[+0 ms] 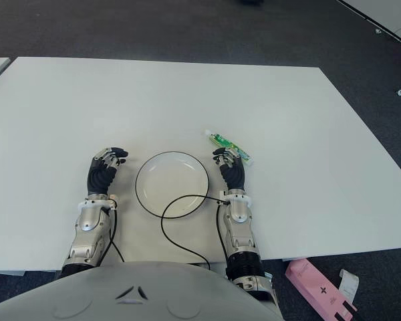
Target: Put the toothpaste on the table into the plate.
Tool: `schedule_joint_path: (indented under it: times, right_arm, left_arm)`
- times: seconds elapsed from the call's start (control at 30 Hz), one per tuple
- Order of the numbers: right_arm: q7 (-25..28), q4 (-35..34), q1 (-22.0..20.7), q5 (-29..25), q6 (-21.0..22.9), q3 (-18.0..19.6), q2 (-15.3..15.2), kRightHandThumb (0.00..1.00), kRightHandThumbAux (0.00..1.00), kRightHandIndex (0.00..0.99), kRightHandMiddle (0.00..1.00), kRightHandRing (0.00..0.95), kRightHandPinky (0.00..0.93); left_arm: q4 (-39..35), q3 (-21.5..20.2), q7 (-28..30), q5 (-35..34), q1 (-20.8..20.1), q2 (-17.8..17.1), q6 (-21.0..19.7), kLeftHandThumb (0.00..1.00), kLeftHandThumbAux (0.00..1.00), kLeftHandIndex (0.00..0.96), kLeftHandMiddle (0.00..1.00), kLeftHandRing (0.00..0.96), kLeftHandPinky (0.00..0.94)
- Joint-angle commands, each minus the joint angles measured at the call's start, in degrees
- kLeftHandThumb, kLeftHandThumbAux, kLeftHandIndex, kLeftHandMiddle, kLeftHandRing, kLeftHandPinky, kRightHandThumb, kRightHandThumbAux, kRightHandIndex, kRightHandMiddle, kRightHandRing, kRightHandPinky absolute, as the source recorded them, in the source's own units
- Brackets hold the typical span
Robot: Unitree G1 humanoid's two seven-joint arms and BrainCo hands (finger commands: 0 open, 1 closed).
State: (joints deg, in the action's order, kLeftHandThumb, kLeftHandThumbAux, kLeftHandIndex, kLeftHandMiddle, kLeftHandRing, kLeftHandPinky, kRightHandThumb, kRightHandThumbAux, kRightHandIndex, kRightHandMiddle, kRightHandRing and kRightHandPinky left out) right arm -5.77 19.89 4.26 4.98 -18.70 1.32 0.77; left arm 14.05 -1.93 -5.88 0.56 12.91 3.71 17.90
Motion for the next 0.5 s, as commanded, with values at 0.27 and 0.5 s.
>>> schedule_joint_path:
  times: [0.27, 0.5]
  right_arm:
    - [0.1, 1.5, 1.5, -0.4, 1.3, 0.1, 0.1, 0.714, 0.734, 0.419, 0.451, 0.448, 0.435]
    - [-0.3, 1.0, 1.5, -0.1, -0.2, 0.0, 0.0, 0.713, 0.734, 0.419, 0.453, 0.450, 0.438]
  left_arm:
    - [2.6, -0.2, -0.3, 0.0, 1.7, 0.4, -2.6, 0.709, 0.724, 0.422, 0.438, 0.363, 0.329]
    - [2.4, -0.1, -0.6, 0.1, 1.8, 0.6, -2.6, 0.710, 0.724, 0.422, 0.446, 0.378, 0.344]
